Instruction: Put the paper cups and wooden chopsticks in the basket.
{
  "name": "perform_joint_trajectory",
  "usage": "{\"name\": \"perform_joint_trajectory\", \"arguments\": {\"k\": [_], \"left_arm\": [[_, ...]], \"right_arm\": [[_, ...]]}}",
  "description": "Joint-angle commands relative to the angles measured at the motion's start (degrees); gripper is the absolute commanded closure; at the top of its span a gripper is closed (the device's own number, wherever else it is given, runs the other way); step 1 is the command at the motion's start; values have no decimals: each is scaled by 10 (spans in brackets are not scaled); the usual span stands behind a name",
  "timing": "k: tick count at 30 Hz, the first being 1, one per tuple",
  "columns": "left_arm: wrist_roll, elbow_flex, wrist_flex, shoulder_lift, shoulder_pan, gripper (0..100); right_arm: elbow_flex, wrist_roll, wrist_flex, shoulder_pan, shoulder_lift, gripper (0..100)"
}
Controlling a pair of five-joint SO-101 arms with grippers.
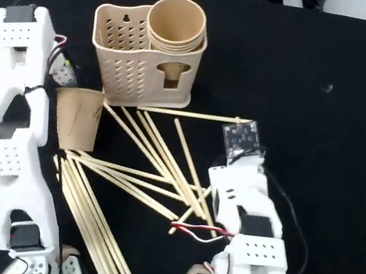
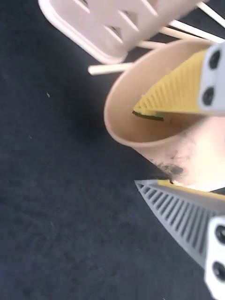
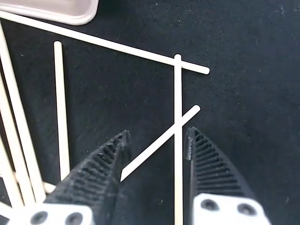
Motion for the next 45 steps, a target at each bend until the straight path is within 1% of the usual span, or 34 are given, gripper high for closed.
{"name": "perform_joint_trajectory", "arguments": {"k": [1,4,6,8,14,17,21,23,25,27,31,34,36,38,41,45], "left_arm": [[-9,36,4,-84,-9,854],[-10,78,4,-131,-6,979],[-18,111,4,-160,-4,953],[-34,139,4,-187,-4,973],[-95,196,4,-268,-14,969],[-122,195,3,-315,-22,969],[-178,163,3,-380,-17,964],[-191,134,0,-409,-16,964],[-191,102,-20,-435,-16,967],[-169,68,-44,-461,-16,968],[-61,8,-104,-507,-15,964],[4,-7,-173,-527,29,963],[9,-7,-209,-529,73,963],[11,-7,-232,-529,130,963],[11,-7,-253,-529,211,963],[26,-7,-287,-529,292,963]], "right_arm": [[0,5,-16,7,-15,807],[0,5,-16,7,-15,807],[0,5,-16,7,-15,807],[0,5,-16,8,-15,807],[0,5,-16,9,-15,807],[0,5,-16,9,-15,807],[0,5,-16,8,-15,807],[0,5,-16,7,-15,807],[0,5,-16,7,-15,807],[0,5,-16,6,-15,807],[0,5,-16,6,-13,807],[0,5,-16,6,-13,807],[0,5,-17,6,-13,807],[0,5,-17,6,-13,807],[1,5,-17,6,-13,807],[1,5,-17,6,-13,807]]}}
